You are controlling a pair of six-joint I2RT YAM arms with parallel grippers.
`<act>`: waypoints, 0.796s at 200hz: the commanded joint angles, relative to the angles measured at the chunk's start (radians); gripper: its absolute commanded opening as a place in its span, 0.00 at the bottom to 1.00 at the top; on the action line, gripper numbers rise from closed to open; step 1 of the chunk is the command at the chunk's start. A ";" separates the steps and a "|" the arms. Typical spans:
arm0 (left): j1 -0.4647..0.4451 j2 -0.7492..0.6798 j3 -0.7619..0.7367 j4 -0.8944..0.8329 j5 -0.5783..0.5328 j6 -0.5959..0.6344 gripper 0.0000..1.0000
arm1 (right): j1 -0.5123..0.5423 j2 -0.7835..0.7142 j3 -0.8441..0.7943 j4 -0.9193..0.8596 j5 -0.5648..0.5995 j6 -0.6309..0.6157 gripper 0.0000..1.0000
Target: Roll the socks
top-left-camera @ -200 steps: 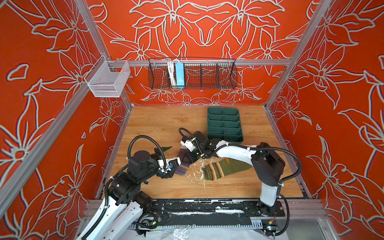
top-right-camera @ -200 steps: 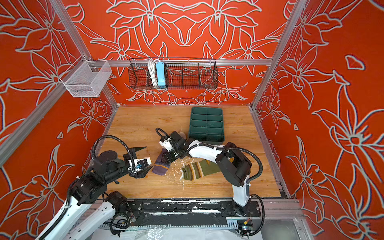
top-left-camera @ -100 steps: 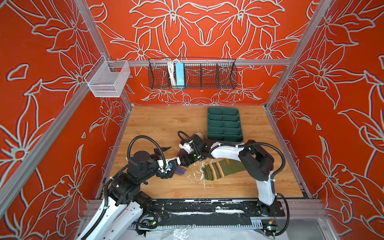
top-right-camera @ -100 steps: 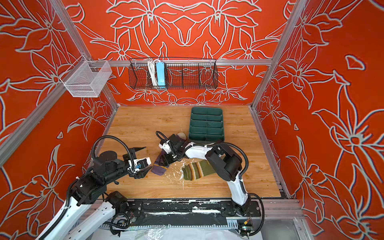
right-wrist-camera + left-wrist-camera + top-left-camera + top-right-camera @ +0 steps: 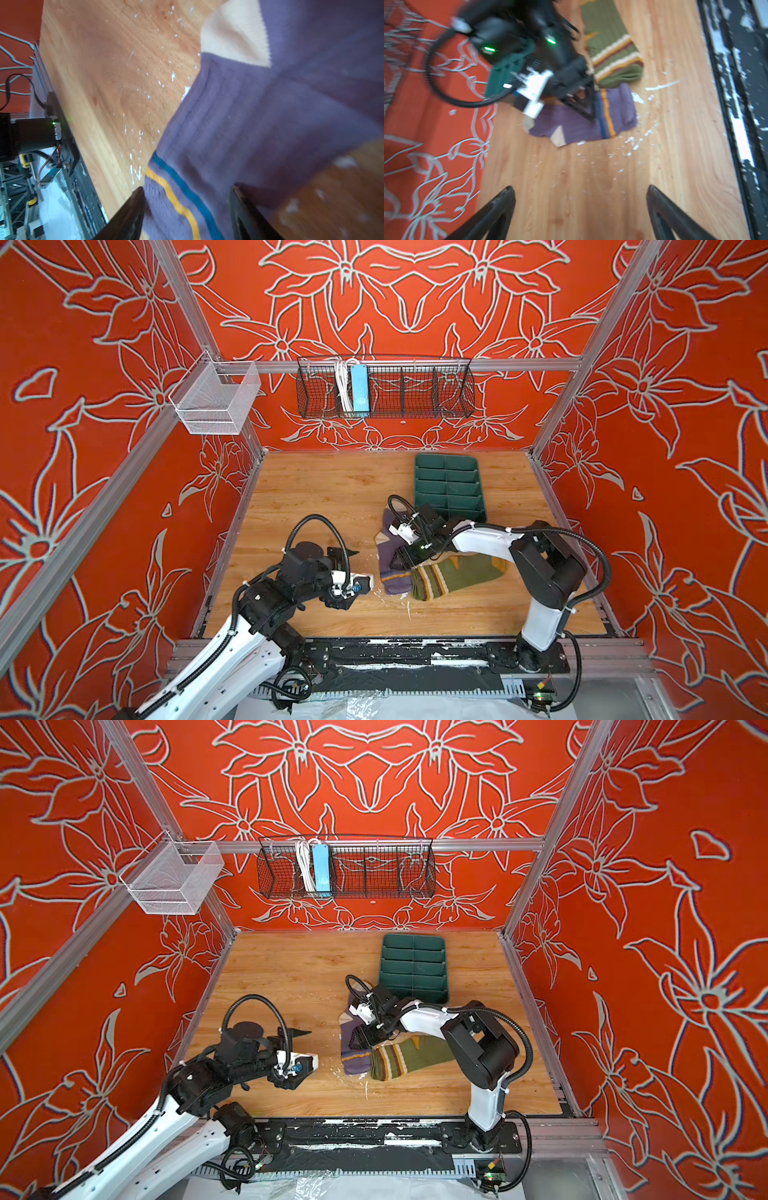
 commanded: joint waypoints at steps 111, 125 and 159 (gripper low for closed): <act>-0.185 0.124 -0.057 0.207 -0.025 -0.128 0.98 | -0.085 -0.435 -0.321 -0.137 0.250 0.271 0.68; -0.188 0.125 -0.065 0.214 -0.024 -0.130 0.98 | -0.085 -0.469 -0.363 -0.154 0.269 0.305 0.69; -0.199 0.138 -0.071 0.238 -0.009 -0.142 0.98 | -0.131 -0.521 -0.434 -0.197 0.350 0.354 0.74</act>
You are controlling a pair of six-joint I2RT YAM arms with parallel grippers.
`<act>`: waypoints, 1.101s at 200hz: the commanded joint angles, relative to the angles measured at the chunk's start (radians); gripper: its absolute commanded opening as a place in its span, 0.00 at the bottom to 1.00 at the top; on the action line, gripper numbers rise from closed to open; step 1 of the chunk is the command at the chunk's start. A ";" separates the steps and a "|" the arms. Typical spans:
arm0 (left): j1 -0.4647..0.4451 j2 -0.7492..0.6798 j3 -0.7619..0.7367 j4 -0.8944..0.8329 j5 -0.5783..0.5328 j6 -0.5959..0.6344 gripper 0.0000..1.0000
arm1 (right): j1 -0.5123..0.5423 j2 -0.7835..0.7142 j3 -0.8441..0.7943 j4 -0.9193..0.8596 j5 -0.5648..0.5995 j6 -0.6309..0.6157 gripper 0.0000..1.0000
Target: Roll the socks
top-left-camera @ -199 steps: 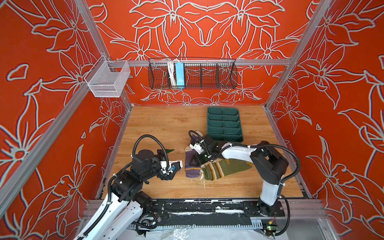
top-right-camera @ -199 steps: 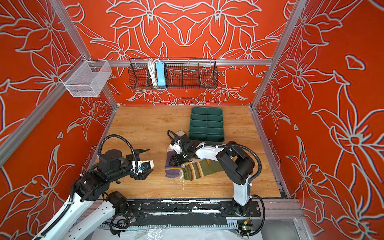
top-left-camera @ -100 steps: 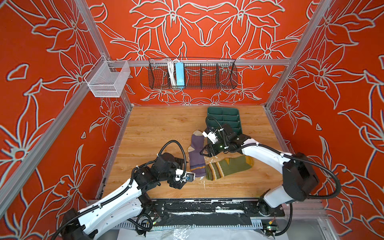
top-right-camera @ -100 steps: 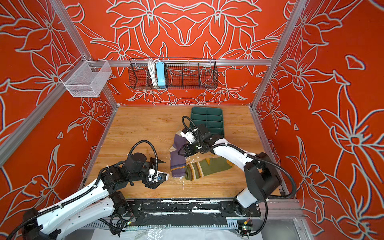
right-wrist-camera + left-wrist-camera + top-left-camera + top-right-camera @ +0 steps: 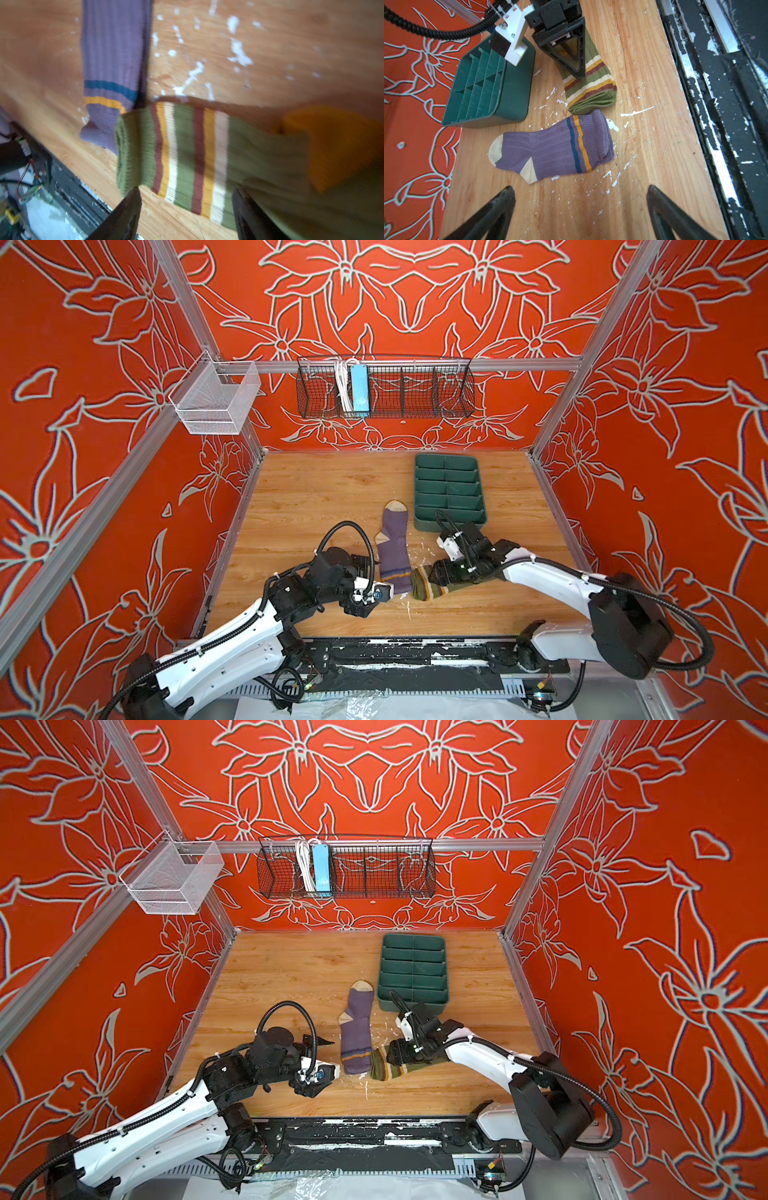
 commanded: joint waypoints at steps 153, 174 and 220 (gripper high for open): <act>-0.148 0.299 -0.014 0.199 0.009 -0.072 0.87 | -0.378 -0.341 0.006 0.034 -0.074 -0.025 0.73; -0.165 0.361 -0.028 0.262 -0.041 -0.069 0.84 | -0.340 -0.305 0.031 0.056 -0.102 -0.044 0.73; -0.169 0.490 -0.040 0.394 -0.189 -0.106 0.71 | -0.308 -0.256 0.012 0.114 -0.152 -0.033 0.73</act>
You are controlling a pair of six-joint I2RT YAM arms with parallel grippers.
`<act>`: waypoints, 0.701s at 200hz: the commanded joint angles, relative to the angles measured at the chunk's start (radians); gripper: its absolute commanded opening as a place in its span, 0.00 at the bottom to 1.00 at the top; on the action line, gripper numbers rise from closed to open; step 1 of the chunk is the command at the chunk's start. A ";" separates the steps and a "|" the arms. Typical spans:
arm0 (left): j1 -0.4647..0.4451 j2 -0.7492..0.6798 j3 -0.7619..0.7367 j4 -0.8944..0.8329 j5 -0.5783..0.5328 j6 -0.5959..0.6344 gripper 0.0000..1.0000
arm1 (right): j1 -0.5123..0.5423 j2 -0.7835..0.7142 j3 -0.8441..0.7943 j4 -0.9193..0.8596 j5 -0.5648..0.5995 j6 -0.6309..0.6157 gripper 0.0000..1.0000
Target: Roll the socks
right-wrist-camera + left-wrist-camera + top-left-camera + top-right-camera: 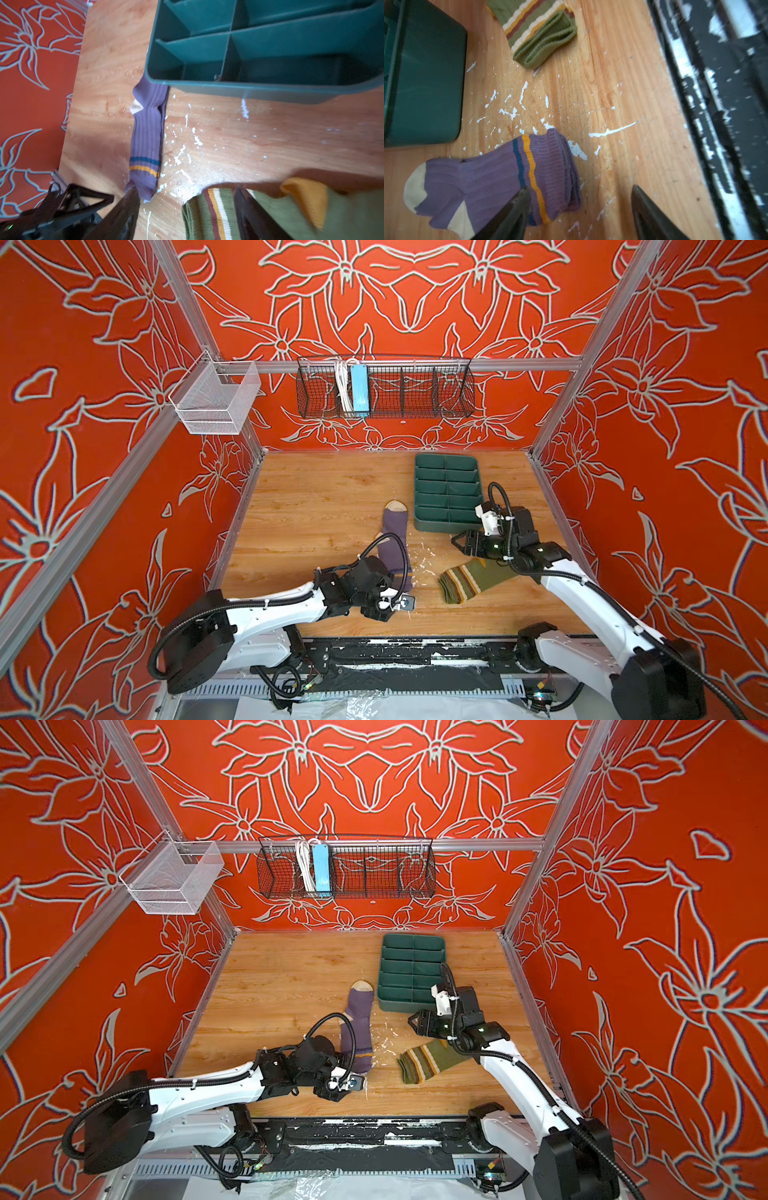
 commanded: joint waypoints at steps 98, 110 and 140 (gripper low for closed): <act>-0.005 0.210 0.031 0.093 -0.133 -0.033 0.36 | 0.016 -0.028 0.005 0.021 -0.032 -0.046 0.73; -0.005 0.224 0.047 0.068 -0.137 -0.027 0.29 | 0.015 -0.030 0.019 0.009 -0.023 -0.054 0.74; -0.004 0.236 0.088 0.001 -0.147 -0.024 0.14 | 0.016 -0.039 0.040 -0.012 0.030 -0.071 0.73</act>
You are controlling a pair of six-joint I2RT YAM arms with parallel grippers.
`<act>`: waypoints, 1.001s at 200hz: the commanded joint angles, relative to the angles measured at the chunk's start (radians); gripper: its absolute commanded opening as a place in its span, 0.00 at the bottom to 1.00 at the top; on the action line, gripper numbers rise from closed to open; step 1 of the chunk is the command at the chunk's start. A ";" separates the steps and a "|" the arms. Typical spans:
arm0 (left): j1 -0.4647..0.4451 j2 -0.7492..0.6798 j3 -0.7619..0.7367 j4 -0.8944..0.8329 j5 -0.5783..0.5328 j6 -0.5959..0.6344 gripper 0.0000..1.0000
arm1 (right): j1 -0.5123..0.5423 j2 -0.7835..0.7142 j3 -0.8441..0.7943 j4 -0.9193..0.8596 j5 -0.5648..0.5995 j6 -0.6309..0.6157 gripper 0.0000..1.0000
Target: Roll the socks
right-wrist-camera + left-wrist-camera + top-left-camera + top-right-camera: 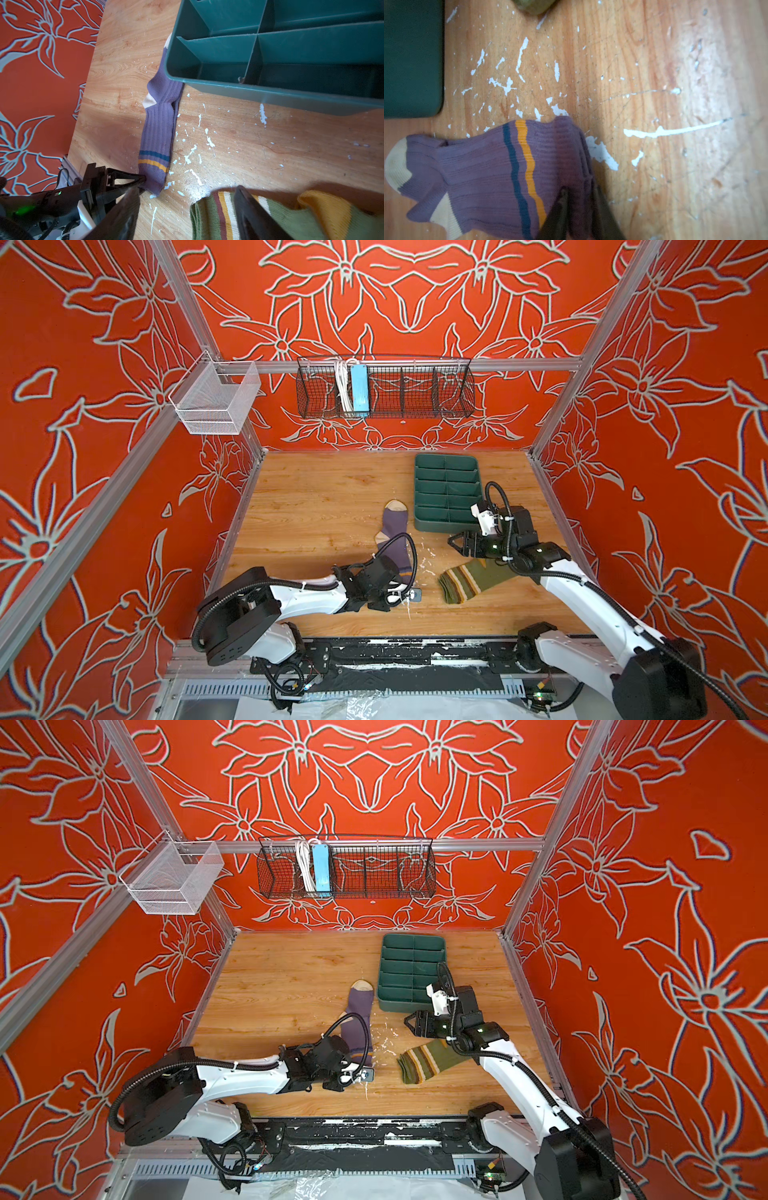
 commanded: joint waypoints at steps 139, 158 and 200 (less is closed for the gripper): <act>0.286 0.168 0.429 -0.625 0.431 -0.064 0.00 | 0.339 -0.379 -0.263 0.314 0.228 -0.610 0.65; 0.331 0.219 0.511 -0.713 0.495 -0.073 0.00 | 0.347 -0.392 -0.210 0.158 0.164 -0.722 0.65; 0.360 0.271 0.571 -0.755 0.570 -0.076 0.00 | 0.362 -0.379 -0.130 -0.186 -0.002 -1.099 0.65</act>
